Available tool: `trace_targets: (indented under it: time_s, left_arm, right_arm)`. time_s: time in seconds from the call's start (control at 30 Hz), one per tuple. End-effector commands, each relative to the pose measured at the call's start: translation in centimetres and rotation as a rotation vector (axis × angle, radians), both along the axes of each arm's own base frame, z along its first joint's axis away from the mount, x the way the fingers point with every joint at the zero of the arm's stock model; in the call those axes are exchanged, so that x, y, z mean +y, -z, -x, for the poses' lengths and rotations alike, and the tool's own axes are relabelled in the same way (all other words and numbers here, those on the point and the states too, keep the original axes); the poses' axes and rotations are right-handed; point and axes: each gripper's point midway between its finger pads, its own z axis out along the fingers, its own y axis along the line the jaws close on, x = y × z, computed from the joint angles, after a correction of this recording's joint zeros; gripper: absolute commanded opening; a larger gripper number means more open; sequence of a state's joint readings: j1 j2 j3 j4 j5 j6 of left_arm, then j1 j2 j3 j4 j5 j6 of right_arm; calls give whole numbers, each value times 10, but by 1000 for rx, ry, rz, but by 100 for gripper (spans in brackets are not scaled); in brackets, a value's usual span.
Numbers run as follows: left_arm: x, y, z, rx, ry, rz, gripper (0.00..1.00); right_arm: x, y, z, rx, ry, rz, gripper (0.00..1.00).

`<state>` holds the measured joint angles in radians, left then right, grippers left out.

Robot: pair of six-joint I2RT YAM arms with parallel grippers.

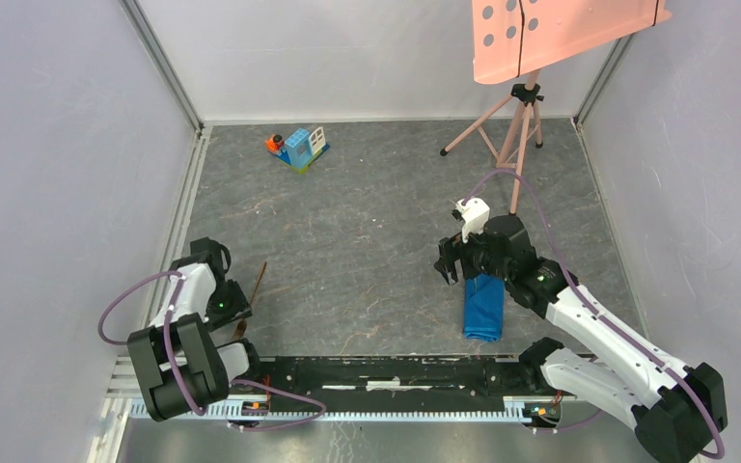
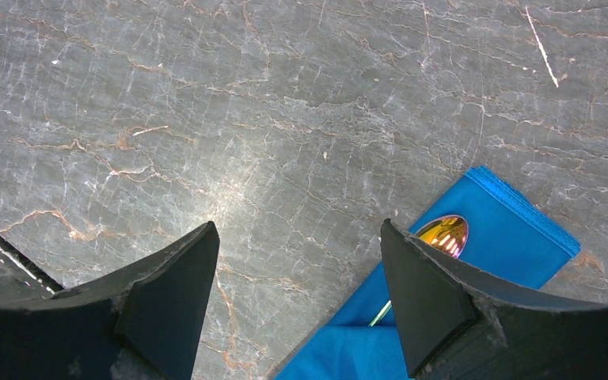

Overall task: Fold the napkin into a case and place the utensils inside
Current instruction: Pick up the fork from the corner of the board, then pass from the left arm to the right

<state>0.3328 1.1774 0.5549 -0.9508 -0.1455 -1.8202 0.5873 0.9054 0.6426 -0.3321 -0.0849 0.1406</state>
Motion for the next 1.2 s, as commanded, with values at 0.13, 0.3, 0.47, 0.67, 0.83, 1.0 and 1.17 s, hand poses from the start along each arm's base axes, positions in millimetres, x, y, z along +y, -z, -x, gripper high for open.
trace_targets:
  time_s: [0.13, 0.3, 0.47, 0.67, 0.83, 1.0, 1.17]
  left_arm:
    - [21, 20, 3, 19, 53, -104, 10]
    - [33, 11, -15, -39, 213, -173, 2]
    - [19, -18, -52, -70, 642, -271, 2]
    - [-114, -27, -94, -163, 1212, -299, 2]
    - [-229, -28, -104, -167, 1610, -333, 2]
    - [-313, -27, -105, -198, 1905, -310, 2]
    - [-352, -14, -93, -236, 2062, -201, 2]
  right_arm:
    - [-3, -9, -6, -31, 27, 11, 81]
    - [-4, -7, -7, -19, 36, 16, 81]
    - [-7, 3, -8, -14, 42, 44, 82]
    - [3, 19, -5, 47, 2, 41, 82]
    - [3, 20, -8, 70, 36, 34, 83]
    - [-6, 25, -9, 105, 131, 0, 83]
    - [-9, 42, -5, 206, 176, -174, 82]
